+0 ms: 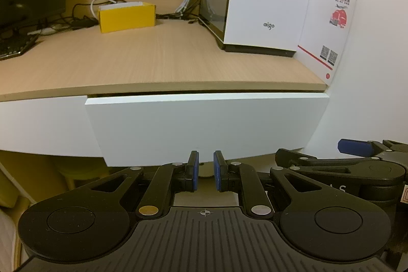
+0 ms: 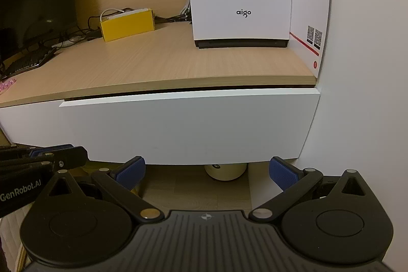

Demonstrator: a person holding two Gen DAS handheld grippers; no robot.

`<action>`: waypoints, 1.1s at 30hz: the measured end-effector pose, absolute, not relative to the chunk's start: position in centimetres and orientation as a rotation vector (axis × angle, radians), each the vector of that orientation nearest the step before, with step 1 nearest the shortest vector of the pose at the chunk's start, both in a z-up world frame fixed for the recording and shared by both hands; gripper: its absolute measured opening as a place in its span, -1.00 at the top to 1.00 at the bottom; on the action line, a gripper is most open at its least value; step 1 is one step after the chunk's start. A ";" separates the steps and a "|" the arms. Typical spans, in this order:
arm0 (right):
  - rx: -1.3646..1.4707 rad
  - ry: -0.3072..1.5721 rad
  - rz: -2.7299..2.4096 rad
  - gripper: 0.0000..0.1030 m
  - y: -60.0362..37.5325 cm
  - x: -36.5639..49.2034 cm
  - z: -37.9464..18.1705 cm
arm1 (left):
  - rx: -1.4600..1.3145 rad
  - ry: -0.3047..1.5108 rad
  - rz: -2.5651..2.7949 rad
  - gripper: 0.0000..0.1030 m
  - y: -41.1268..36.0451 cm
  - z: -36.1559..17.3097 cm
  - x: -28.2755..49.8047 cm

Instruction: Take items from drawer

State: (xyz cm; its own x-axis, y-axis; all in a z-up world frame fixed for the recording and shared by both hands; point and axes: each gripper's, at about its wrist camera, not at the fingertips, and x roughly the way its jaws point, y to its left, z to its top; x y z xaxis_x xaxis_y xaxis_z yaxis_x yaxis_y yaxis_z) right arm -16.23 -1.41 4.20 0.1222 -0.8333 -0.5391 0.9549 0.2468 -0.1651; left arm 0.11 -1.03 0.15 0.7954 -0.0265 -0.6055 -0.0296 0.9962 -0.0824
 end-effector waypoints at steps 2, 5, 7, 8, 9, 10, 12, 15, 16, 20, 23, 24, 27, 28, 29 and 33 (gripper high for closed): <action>0.248 0.598 -1.327 -1.00 -1.5 -16.3 4.2 | -0.089 0.653 0.000 0.71 -1.1 0.1 0.1; 0.253 0.596 -1.332 -1.00 -1.6 -16.4 4.3 | -0.089 0.652 0.001 0.71 -1.1 0.1 0.1; 0.256 0.595 -1.336 -1.00 -1.6 -16.4 4.3 | -0.090 0.653 0.001 0.71 -1.2 0.1 0.2; 0.257 0.594 -1.338 -1.00 -1.7 -16.5 4.3 | -0.090 0.654 0.000 0.71 -1.2 0.0 0.2; 0.257 0.594 -1.340 -1.00 -1.7 -16.5 4.3 | -0.090 0.654 0.001 0.71 -1.2 0.0 0.1; 0.258 0.594 -1.341 -1.00 -1.7 -16.6 4.3 | -0.090 0.655 0.000 0.71 -1.2 -0.1 0.1; 0.259 0.593 -1.344 -1.00 -1.8 -16.6 4.3 | -0.090 0.655 -0.001 0.71 -1.2 -0.1 0.1; 0.260 0.593 -1.349 -1.00 -1.8 -16.6 4.3 | -0.091 0.655 0.000 0.71 -1.3 -0.1 0.1; 0.261 0.592 -1.351 -1.00 -1.8 -16.6 4.3 | -0.091 0.656 0.001 0.71 -1.3 -0.1 0.2; 0.266 0.592 -1.357 -1.00 -1.8 -16.7 4.3 | -0.092 0.655 0.003 0.71 -1.3 -0.1 0.2; 0.267 0.592 -1.361 -1.00 -1.8 -16.6 4.4 | -0.092 0.655 0.003 0.71 -1.4 -0.1 0.2; 0.268 0.591 -1.362 -1.00 -1.8 -16.6 4.4 | -0.091 0.655 0.002 0.71 -1.5 -0.1 0.2; 0.272 0.590 -1.367 -1.00 -1.8 -16.6 4.4 | -0.088 0.657 -0.003 0.71 -1.6 -0.1 0.3; 0.275 0.589 -1.369 -1.00 -1.9 -16.6 4.4 | -0.087 0.658 -0.004 0.71 -1.6 -0.1 0.3; 0.278 0.589 -1.372 -1.00 -1.9 -16.7 4.3 | -0.087 0.659 -0.006 0.71 -1.5 0.0 0.4; 0.290 0.589 -1.384 -1.00 -1.9 -16.6 4.3 | -0.083 0.660 -0.013 0.71 -1.4 -0.1 0.5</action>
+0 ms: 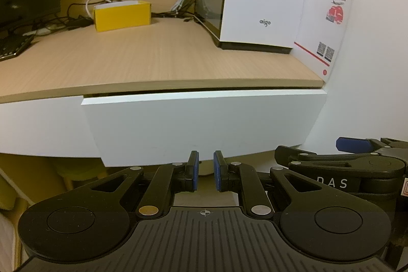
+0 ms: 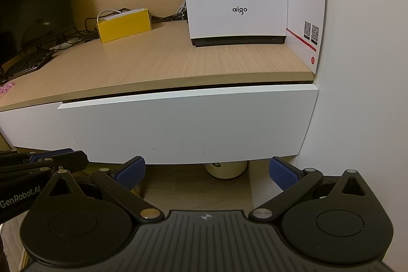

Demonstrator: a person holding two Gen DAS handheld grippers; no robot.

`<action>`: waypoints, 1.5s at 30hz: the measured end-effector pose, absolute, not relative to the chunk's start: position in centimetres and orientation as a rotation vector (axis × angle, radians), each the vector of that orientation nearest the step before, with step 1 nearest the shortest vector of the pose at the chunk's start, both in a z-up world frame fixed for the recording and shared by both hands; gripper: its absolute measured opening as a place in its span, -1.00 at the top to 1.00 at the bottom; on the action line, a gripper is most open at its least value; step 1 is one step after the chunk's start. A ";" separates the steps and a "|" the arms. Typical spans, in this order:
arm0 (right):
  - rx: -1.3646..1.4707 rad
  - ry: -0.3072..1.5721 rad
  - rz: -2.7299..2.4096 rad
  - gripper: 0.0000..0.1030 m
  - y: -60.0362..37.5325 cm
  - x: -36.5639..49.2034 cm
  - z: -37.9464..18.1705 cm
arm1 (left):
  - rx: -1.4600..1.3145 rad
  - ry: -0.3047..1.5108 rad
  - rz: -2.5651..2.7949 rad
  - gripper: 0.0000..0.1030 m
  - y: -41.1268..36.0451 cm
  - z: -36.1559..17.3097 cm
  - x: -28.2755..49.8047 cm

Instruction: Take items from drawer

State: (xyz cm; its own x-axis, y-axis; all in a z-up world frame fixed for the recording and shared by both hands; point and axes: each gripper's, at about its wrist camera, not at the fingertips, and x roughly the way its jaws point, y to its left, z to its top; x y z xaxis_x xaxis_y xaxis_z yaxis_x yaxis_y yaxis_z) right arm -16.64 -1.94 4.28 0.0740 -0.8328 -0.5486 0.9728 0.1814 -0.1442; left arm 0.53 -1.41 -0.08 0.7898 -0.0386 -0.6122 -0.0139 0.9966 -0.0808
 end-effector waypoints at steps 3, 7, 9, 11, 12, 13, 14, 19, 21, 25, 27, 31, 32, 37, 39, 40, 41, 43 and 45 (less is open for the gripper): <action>0.293 0.584 -1.395 -1.00 -2.0 -16.6 4.3 | -0.085 0.662 -0.020 0.71 -1.0 -0.1 0.6; 0.291 0.569 -1.408 -1.00 -2.2 -16.6 4.4 | -0.105 0.674 -0.025 0.71 -0.4 -0.5 0.9; 0.290 0.577 -1.420 -1.00 -2.5 -16.4 4.3 | -0.114 0.685 -0.024 0.71 0.0 -0.6 1.3; 0.302 0.589 -1.427 -1.00 -3.1 -16.1 4.0 | -0.117 0.685 -0.022 0.71 0.4 -0.7 1.4; 0.312 0.586 -1.424 -1.00 -3.4 -16.0 4.0 | -0.116 0.685 -0.021 0.71 0.6 -0.7 1.5; 0.318 0.581 -1.423 -1.00 -3.6 -16.0 4.0 | -0.117 0.688 -0.019 0.71 0.9 -0.7 1.6; 0.325 0.578 -1.421 -1.00 -4.0 -15.9 4.0 | -0.121 0.692 -0.018 0.71 1.1 -0.7 1.8; 0.339 0.609 -1.403 -1.00 -6.0 -15.0 3.7 | -0.183 0.708 -0.020 0.71 3.0 -0.9 2.8; 0.322 0.622 -1.394 -1.00 -6.8 -14.5 3.8 | -0.209 0.717 -0.023 0.71 4.0 -0.9 3.4; 0.282 0.627 -1.386 -1.00 -8.6 -13.7 4.6 | -0.226 0.704 -0.003 0.70 5.4 -0.8 4.3; 0.257 0.622 -1.397 -1.00 -9.4 -13.5 5.0 | -0.241 0.687 0.010 0.70 6.4 -0.6 4.7; 0.237 0.628 -1.436 -1.00 -11.1 -13.7 5.3 | -0.270 0.663 0.049 0.69 8.4 -0.2 5.7; 0.237 0.633 -1.442 -1.00 -11.4 -13.8 5.4 | -0.286 0.656 0.063 0.69 9.2 0.0 6.0; 0.256 0.644 -1.539 -1.00 -12.5 -14.6 5.6 | -0.365 0.621 0.137 0.69 12.5 0.7 7.3; 0.289 0.625 -1.722 -1.00 -12.6 -14.7 5.8 | -0.395 0.592 0.161 0.69 13.8 1.0 7.5; 0.285 0.630 -1.718 -1.00 -12.8 -14.8 5.9 | -0.404 0.582 0.169 0.70 14.3 1.2 7.5; 0.280 0.635 -1.716 -1.00 -12.9 -14.9 5.9 | -0.411 0.574 0.175 0.70 14.9 1.3 7.5; 0.283 0.638 -1.721 -1.00 -13.4 -15.1 5.9 | -0.410 0.570 0.191 0.70 15.6 1.5 7.7; 0.290 0.637 -1.718 -1.00 -13.7 -15.1 5.9 | -0.379 0.579 0.210 0.70 16.0 1.6 8.1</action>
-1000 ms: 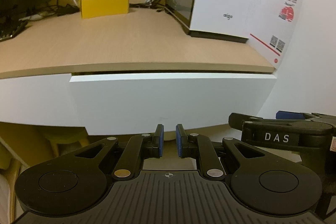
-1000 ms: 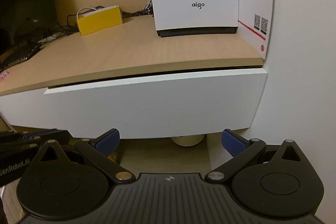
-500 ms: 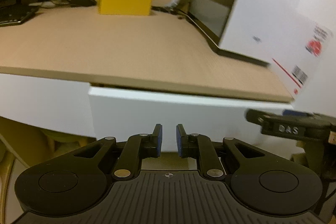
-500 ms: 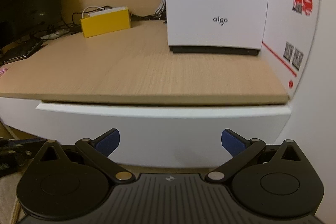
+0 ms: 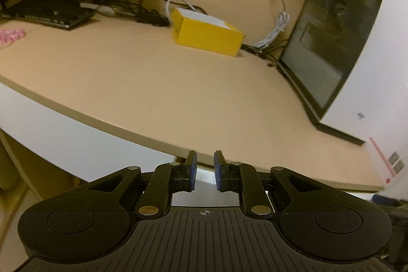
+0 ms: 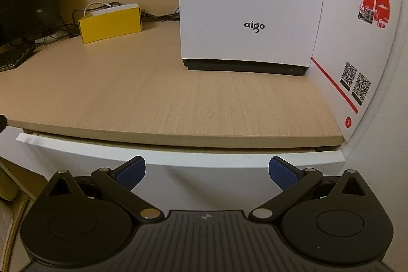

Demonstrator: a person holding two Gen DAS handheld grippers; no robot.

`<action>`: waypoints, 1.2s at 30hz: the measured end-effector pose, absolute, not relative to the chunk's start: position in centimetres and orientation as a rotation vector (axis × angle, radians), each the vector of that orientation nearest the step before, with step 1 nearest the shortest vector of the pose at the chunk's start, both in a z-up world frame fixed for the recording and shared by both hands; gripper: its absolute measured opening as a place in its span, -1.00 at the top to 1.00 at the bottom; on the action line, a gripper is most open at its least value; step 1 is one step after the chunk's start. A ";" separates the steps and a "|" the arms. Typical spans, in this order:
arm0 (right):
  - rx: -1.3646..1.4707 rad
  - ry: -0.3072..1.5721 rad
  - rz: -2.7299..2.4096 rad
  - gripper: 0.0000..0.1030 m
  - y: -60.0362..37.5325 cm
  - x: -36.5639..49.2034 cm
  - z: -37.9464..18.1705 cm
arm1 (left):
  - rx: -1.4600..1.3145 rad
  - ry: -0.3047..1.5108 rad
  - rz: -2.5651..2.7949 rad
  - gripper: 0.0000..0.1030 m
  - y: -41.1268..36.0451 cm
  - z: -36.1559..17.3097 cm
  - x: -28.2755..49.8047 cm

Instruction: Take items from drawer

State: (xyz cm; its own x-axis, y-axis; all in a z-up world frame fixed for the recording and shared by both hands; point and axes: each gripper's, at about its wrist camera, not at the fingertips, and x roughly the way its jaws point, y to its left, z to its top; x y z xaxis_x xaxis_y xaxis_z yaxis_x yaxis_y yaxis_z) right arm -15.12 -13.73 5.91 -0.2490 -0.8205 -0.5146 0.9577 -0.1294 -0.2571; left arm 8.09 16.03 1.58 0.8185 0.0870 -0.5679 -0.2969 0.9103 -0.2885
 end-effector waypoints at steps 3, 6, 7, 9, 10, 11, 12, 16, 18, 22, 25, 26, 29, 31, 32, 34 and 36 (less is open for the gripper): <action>0.287 0.644 -1.715 -1.00 -14.1 -14.7 5.7 | -0.357 0.599 0.205 0.70 16.6 1.4 8.3; 0.289 0.657 -1.702 -1.00 -14.2 -14.2 5.4 | -0.402 0.615 0.195 0.70 17.1 1.1 8.9; 0.289 0.663 -1.696 -1.00 -14.1 -14.1 5.2 | -0.414 0.618 0.204 0.70 17.3 1.1 9.1; 0.288 0.676 -1.685 -1.00 -14.1 -13.8 5.0 | -0.422 0.627 0.221 0.69 17.6 0.8 9.4; 0.282 0.680 -1.684 -1.00 -14.1 -13.6 4.9 | -0.414 0.649 0.236 0.69 17.7 0.6 9.9; 0.276 0.682 -1.685 -1.00 -14.0 -13.5 4.9 | -0.407 0.666 0.249 0.69 17.7 0.4 10.2; 0.271 0.683 -1.687 -1.00 -14.0 -13.3 4.9 | -0.405 0.679 0.256 0.69 17.7 0.2 10.4; 0.257 0.674 -1.701 -1.00 -14.2 -12.8 5.3 | -0.420 0.724 0.276 0.69 17.8 -0.5 11.0; 0.258 0.669 -1.708 -1.00 -14.3 -12.6 5.4 | -0.429 0.740 0.274 0.69 17.9 -0.8 11.3; 0.268 0.672 -1.719 -1.00 -14.5 -12.4 5.2 | -0.434 0.752 0.270 0.61 18.0 -0.9 11.7; 0.275 0.678 -1.726 -1.00 -14.5 -12.4 5.1 | -0.441 0.770 0.267 0.54 18.0 -1.1 12.1; 0.276 0.679 -1.728 -1.00 -14.6 -12.4 5.1 | -0.437 0.772 0.264 0.53 18.0 -1.1 12.1; 0.266 0.686 -1.751 -1.00 -14.5 -12.2 5.1 | -0.415 0.777 0.260 0.52 17.8 -1.0 12.2; 0.267 0.686 -1.759 -1.00 -14.8 -12.3 5.2 | -0.404 0.783 0.255 0.51 17.8 -1.0 12.3; 0.270 0.683 -1.765 -1.00 -14.9 -12.3 5.2 | -0.404 0.787 0.253 0.51 17.9 -0.9 12.4; 0.279 0.675 -1.788 -1.00 -15.1 -12.5 5.3 | -0.412 0.801 0.252 0.49 18.1 -0.9 12.4; 0.288 0.669 -1.813 -1.00 -15.4 -12.5 5.3 | -0.408 0.804 0.242 0.49 18.2 -0.9 12.3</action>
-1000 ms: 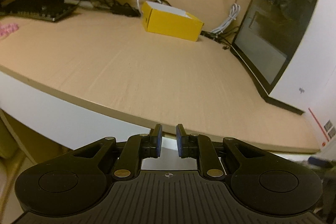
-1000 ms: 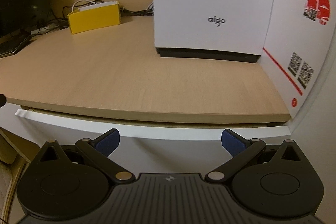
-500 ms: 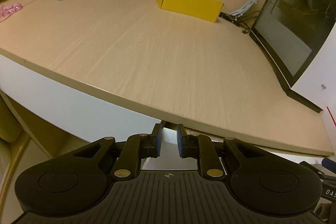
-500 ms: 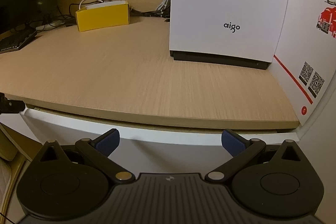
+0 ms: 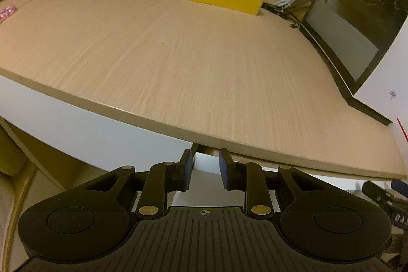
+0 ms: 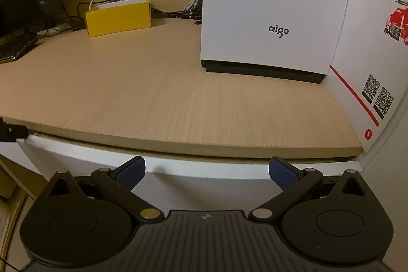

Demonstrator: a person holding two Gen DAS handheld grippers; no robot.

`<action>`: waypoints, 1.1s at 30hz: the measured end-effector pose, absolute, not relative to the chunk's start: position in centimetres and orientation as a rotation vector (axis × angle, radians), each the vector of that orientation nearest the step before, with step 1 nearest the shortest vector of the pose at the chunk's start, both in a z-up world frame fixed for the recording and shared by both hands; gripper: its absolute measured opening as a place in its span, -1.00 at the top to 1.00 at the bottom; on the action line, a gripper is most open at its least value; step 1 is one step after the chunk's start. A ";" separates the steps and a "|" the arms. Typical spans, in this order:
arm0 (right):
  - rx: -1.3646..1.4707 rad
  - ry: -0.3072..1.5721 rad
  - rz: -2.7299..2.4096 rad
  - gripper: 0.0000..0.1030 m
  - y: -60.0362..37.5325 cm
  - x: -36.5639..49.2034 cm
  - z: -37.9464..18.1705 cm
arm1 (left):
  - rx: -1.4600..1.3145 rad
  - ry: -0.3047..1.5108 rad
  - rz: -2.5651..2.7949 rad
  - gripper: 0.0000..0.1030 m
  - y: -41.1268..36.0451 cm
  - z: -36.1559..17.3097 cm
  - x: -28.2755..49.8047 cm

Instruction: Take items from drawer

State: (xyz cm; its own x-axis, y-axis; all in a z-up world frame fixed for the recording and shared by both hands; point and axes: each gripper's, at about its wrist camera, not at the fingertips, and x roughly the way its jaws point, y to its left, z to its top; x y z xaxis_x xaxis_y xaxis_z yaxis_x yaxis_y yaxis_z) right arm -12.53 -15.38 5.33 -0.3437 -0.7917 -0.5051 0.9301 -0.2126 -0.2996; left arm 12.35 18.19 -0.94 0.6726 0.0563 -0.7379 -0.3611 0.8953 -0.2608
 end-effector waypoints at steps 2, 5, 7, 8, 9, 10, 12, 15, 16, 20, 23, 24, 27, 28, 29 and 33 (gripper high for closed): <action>0.295 0.659 -1.819 -1.00 -15.6 -12.7 5.4 | -0.397 0.803 0.236 0.48 18.1 -1.0 12.2; 0.308 0.648 -1.830 -1.00 -15.9 -13.0 5.4 | -0.388 0.803 0.237 0.48 18.0 -1.0 12.0; 0.334 0.645 -1.897 -1.00 -16.0 -13.1 5.3 | -0.376 0.803 0.237 0.48 17.8 -0.9 12.0; 0.340 0.643 -1.901 -1.00 -16.1 -13.3 5.3 | -0.369 0.803 0.237 0.48 17.7 -0.9 12.0; 0.346 0.640 -1.905 -1.00 -16.2 -13.5 5.3 | -0.365 0.802 0.237 0.48 17.7 -0.9 12.0; 0.350 0.639 -1.910 -1.00 -16.2 -13.6 5.2 | -0.356 0.792 0.200 0.48 17.6 -0.9 11.9; 0.358 0.635 -1.947 -1.00 -16.4 -13.8 5.1 | -0.360 0.789 0.200 0.49 17.8 -0.9 11.9; 0.366 0.637 -1.962 -1.00 -16.9 -14.2 4.9 | -0.344 0.778 0.220 0.67 17.7 -0.7 11.5; 0.373 0.637 -1.964 -1.00 -17.1 -14.3 4.8 | -0.332 0.766 0.232 0.67 17.5 -0.5 11.3; 0.393 0.642 -1.978 -1.00 -17.3 -14.5 4.6 | -0.299 0.708 0.205 0.67 16.0 1.1 10.7; 0.405 0.657 -1.986 -1.00 -17.5 -14.6 4.7 | -0.282 0.713 0.121 0.67 14.1 1.6 11.4; 0.416 0.665 -1.988 -1.00 -17.6 -14.6 4.8 | -0.275 0.718 0.091 0.67 13.4 1.5 11.8; 0.448 0.690 -1.978 -1.00 -17.9 -14.7 5.0 | -0.252 0.735 0.031 0.67 11.5 1.2 12.8; 0.452 0.695 -1.974 -1.00 -17.9 -14.7 5.0 | -0.246 0.739 0.022 0.67 11.0 1.1 13.0; 0.453 0.698 -1.969 -1.00 -17.9 -14.7 5.0 | -0.238 0.743 0.010 0.67 10.4 1.0 13.3; 0.448 0.700 -1.961 -1.00 -17.7 -14.8 4.9 | -0.216 0.760 -0.014 0.67 8.9 0.4 14.3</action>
